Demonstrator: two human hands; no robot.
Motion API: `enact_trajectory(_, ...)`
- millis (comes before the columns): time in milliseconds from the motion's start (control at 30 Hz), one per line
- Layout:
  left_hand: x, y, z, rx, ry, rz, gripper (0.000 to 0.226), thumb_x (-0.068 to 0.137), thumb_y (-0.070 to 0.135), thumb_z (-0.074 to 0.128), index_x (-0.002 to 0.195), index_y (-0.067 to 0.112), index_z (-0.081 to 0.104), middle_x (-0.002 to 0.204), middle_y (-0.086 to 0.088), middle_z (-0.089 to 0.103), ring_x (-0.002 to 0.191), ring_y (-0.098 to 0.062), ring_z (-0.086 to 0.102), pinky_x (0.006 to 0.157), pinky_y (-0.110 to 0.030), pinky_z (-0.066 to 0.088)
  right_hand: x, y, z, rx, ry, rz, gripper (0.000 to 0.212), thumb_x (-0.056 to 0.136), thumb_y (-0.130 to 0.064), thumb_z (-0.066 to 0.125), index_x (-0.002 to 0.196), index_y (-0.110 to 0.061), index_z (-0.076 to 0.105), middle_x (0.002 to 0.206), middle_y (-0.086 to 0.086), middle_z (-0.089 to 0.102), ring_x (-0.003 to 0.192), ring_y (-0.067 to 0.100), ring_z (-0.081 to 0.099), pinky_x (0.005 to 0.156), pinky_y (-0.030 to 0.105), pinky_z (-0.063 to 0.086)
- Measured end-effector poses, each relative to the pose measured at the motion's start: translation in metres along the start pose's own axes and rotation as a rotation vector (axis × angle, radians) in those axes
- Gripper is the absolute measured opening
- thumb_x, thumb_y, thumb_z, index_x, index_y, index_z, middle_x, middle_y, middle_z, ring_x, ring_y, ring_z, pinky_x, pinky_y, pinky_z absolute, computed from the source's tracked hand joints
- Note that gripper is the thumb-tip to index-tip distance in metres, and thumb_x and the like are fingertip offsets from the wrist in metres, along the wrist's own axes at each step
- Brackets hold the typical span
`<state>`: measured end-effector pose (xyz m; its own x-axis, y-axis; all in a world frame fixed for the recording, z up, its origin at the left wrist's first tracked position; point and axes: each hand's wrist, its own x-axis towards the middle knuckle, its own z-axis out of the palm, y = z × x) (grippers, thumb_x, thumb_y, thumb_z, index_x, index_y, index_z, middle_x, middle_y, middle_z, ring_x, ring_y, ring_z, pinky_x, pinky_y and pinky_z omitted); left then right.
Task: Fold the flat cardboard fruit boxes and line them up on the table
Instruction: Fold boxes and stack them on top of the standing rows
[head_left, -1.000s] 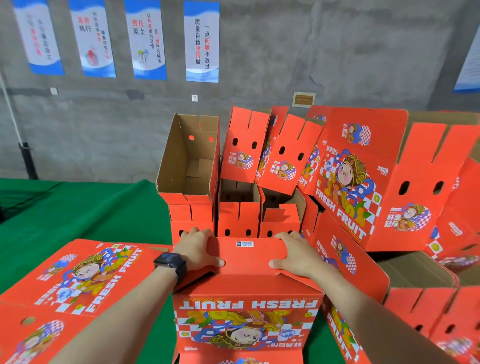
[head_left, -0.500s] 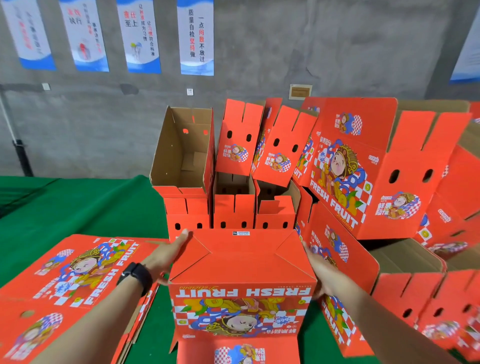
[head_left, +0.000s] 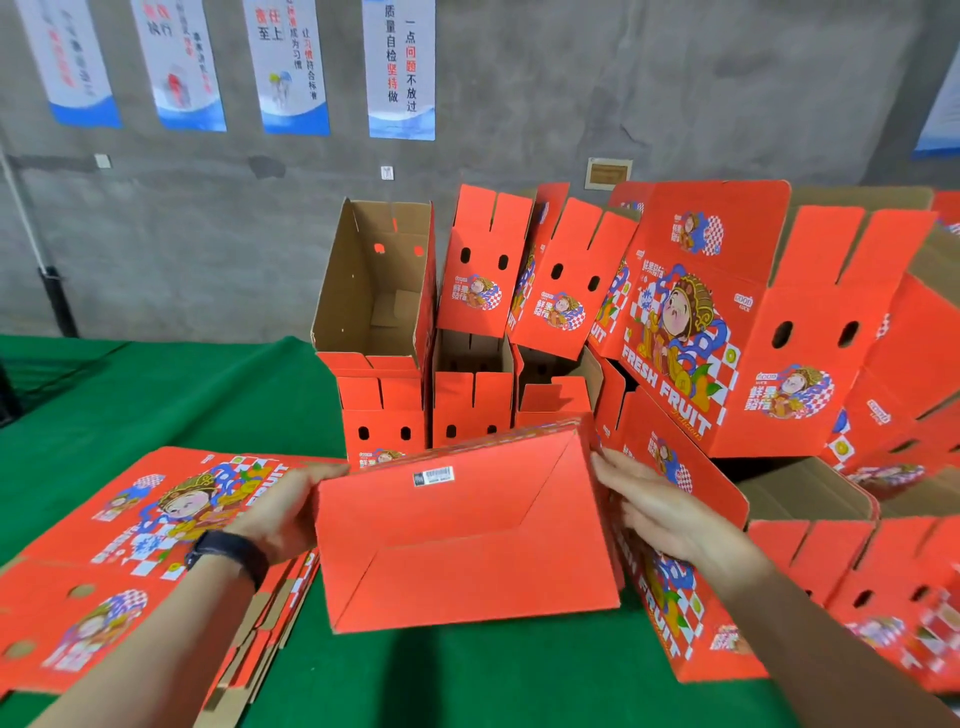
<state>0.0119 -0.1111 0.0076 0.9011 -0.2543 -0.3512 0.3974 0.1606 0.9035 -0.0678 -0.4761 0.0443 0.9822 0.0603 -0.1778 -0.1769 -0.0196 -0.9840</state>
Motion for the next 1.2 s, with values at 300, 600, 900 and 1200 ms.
enact_trajectory(300, -0.015, -0.044, -0.023, 0.075, 0.014, 0.004, 0.055, 0.068, -0.020, 0.046, 0.116, 0.006, 0.049, 0.074, -0.007, 0.066, 0.054, -0.020, 0.059, 0.049, -0.027, 0.049, -0.027, -0.011, 0.013, -0.243, -0.015, -0.109, 0.120, 0.057, 0.003, 0.087, 0.143, -0.050, 0.023, 0.136, 0.008, 0.039, 0.116, 0.013, 0.057, 0.090, 0.021, 0.048)
enact_trajectory(600, 0.000, -0.082, 0.039, -0.074, 0.115, -0.019, 0.059, 0.088, 0.066, 0.038, 0.136, 0.033, 0.042, 0.133, 0.013, 0.039, 0.134, -0.029, 0.035, 0.106, -0.061, 0.023, -0.052, 0.069, 0.033, -0.951, 0.045, -0.634, 0.106, 0.072, -0.022, 0.082, 0.132, -0.071, 0.010, 0.143, -0.024, -0.012, 0.130, -0.001, 0.026, 0.105, 0.017, 0.029)
enact_trajectory(900, -0.009, -0.070, 0.123, -0.028, -0.129, 0.056, 0.085, 0.073, 0.076, 0.034, 0.141, 0.026, 0.041, 0.146, 0.004, 0.042, 0.130, -0.021, 0.038, 0.105, -0.062, 0.031, -0.046, 0.147, 0.013, -1.209, 0.134, -0.552, 0.090, 0.095, -0.014, 0.057, 0.131, -0.069, -0.005, 0.143, -0.007, -0.028, 0.141, 0.013, 0.022, 0.111, 0.022, 0.018)
enact_trajectory(1200, -0.018, -0.076, 0.155, 0.384, -0.044, 0.335, 0.121, 0.054, 0.085, 0.055, 0.152, 0.031, 0.008, 0.159, -0.003, 0.012, 0.145, -0.020, 0.017, 0.116, -0.049, 0.022, -0.054, 0.152, 0.034, -1.313, 0.119, -0.546, 0.078, 0.091, -0.013, 0.054, 0.146, -0.046, 0.009, 0.146, 0.006, -0.012, 0.130, 0.031, 0.045, 0.098, 0.037, 0.050)
